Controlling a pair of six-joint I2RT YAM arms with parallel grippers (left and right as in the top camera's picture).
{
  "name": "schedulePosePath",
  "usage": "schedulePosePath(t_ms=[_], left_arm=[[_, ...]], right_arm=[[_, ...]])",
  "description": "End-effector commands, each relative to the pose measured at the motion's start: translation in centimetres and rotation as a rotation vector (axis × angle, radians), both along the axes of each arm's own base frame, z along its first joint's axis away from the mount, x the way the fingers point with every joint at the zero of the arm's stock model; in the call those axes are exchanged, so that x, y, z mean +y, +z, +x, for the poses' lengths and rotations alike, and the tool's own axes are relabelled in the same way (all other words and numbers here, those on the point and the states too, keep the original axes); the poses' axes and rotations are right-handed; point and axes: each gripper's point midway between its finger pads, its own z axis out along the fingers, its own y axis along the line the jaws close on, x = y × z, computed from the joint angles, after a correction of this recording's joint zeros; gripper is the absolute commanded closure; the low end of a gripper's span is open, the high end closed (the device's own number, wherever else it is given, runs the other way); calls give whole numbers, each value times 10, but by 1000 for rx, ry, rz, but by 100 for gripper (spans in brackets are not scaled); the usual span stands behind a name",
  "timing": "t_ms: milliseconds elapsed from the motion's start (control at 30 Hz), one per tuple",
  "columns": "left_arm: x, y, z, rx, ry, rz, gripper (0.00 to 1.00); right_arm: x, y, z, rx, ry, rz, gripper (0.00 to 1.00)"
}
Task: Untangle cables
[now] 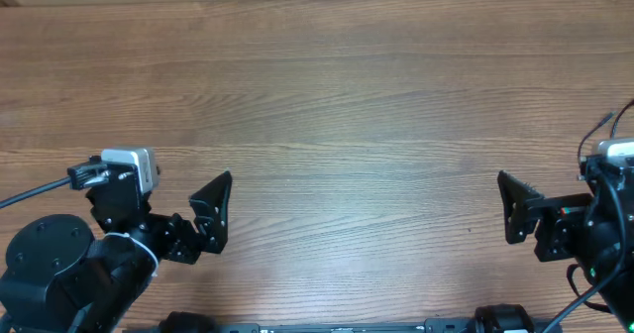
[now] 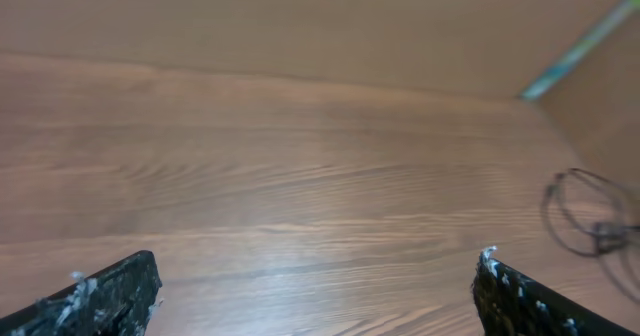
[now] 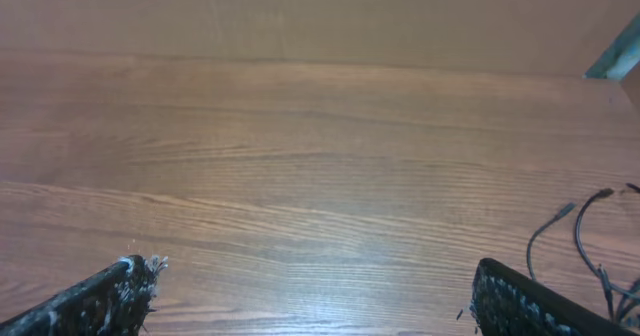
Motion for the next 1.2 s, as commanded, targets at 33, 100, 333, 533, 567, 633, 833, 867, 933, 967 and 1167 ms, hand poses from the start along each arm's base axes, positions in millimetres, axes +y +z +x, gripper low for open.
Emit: schedulePosePath(t_ms=[33, 100, 333, 533, 567, 633, 833, 867, 933, 967, 1167], left_arm=[[-16, 9, -5, 17, -47, -142, 1], [-17, 8, -7, 42, -40, -186, 0], [-16, 6, -7, 50, -31, -184, 1], [-12, -13, -14, 124, -12, -148, 0], [-5, -13, -11, 115, 25, -132, 0], [17, -12, -2, 81, 147, -80, 0], [80, 19, 19, -141, 490, -23, 0], [86, 26, 18, -200, 518, -39, 0], [96, 41, 13, -339, 564, -75, 0], [98, 45, 10, -385, 574, -88, 0], [100, 65, -12, -752, 558, 2, 0]], right_arm=[[-1, 1, 0, -5, -5, -10, 0], [-2, 1, 0, -5, -5, -10, 0], [-1, 1, 0, -5, -5, -10, 0], [-1, 1, 0, -5, -5, -10, 0], [-1, 1, 0, -5, -5, -10, 0], [-1, 1, 0, -5, -5, -10, 0], [-1, 1, 0, -5, -5, -10, 0], [-1, 1, 0, -5, -5, -10, 0], [-2, 1, 0, -5, -5, -10, 0], [-2, 1, 0, -5, -5, -11, 0], [-1, 1, 0, -5, -5, -10, 0]])
